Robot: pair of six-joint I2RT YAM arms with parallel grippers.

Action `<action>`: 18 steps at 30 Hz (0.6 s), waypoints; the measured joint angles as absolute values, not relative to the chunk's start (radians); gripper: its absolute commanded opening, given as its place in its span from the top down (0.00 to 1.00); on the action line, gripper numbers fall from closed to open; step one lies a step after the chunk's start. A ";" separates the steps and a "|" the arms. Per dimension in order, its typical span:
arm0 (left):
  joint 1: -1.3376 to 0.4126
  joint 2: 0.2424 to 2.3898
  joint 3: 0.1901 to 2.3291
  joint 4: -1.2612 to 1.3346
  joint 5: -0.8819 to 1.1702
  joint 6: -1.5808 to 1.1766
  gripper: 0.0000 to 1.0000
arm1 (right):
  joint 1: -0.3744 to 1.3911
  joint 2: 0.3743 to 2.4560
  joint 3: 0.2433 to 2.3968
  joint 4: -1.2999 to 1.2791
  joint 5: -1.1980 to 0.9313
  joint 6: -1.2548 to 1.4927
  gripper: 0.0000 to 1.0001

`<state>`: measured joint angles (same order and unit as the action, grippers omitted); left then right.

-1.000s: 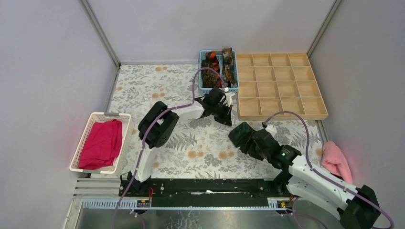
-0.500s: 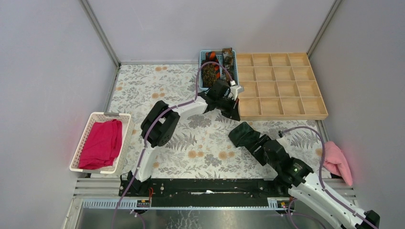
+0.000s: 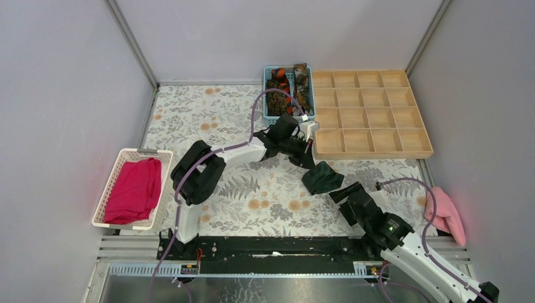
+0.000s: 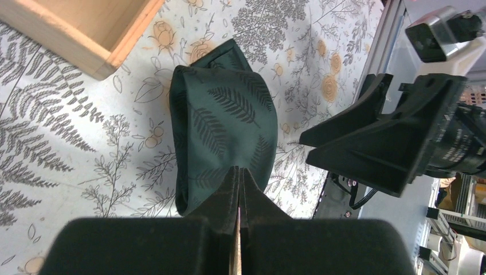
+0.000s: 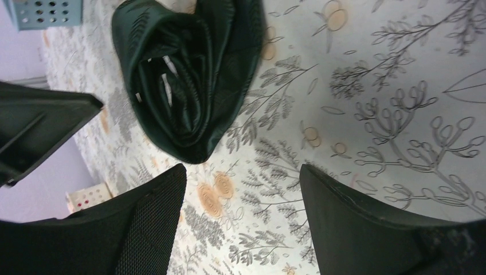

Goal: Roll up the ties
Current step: Pick up the tie at the center of the board.

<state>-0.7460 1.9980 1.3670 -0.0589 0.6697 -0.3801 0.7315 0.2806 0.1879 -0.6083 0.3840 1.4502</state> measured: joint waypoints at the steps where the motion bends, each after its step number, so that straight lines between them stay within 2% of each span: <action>1: -0.747 2.001 1.368 -0.054 0.675 -0.381 1.00 | 0.731 0.292 0.185 -0.608 0.387 1.453 0.19; 7: -0.747 2.047 1.393 -0.023 0.707 -0.383 1.00 | 0.731 0.357 0.183 -0.569 0.426 1.451 0.08; 11: -0.747 2.079 1.393 0.002 0.727 -0.384 1.00 | 0.731 0.381 0.175 -0.508 0.436 1.432 0.04; 18: -0.746 2.115 1.393 0.015 0.736 -0.388 1.00 | 0.731 0.505 0.167 -0.358 0.438 1.400 0.07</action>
